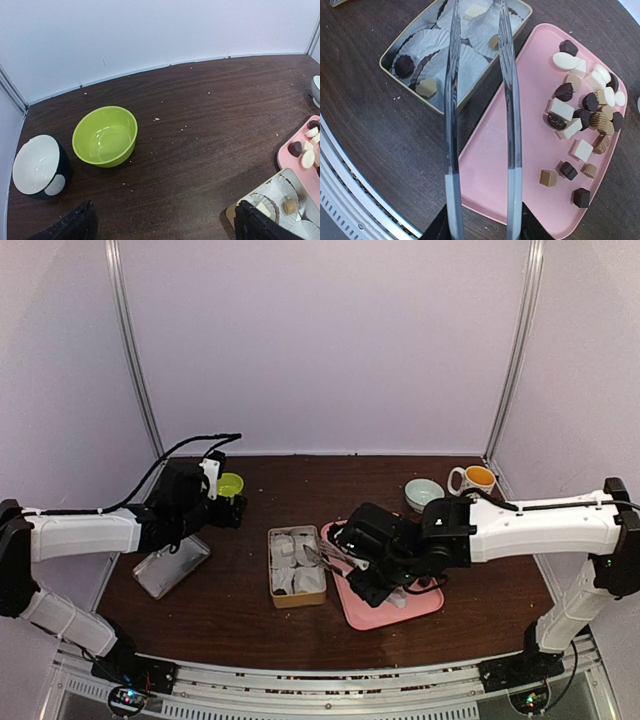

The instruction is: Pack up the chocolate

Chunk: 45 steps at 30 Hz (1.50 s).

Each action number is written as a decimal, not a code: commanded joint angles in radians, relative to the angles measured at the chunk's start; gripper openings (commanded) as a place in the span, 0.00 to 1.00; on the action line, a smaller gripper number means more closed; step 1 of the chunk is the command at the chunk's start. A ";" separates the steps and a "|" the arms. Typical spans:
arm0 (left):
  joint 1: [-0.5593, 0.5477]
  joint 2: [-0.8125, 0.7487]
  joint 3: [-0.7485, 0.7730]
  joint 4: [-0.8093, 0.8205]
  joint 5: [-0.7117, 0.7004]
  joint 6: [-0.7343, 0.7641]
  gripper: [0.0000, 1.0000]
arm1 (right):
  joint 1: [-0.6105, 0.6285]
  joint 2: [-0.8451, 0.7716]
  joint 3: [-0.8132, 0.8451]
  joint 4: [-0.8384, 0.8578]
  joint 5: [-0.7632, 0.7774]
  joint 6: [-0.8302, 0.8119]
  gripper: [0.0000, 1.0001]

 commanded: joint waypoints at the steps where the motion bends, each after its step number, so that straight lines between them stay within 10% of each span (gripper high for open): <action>1: 0.007 0.009 0.023 0.040 0.007 0.011 0.98 | 0.003 -0.099 -0.030 0.027 0.172 0.051 0.34; 45: 0.007 0.020 0.030 0.035 0.027 0.000 0.98 | -0.005 0.003 -0.320 0.305 0.084 0.340 0.30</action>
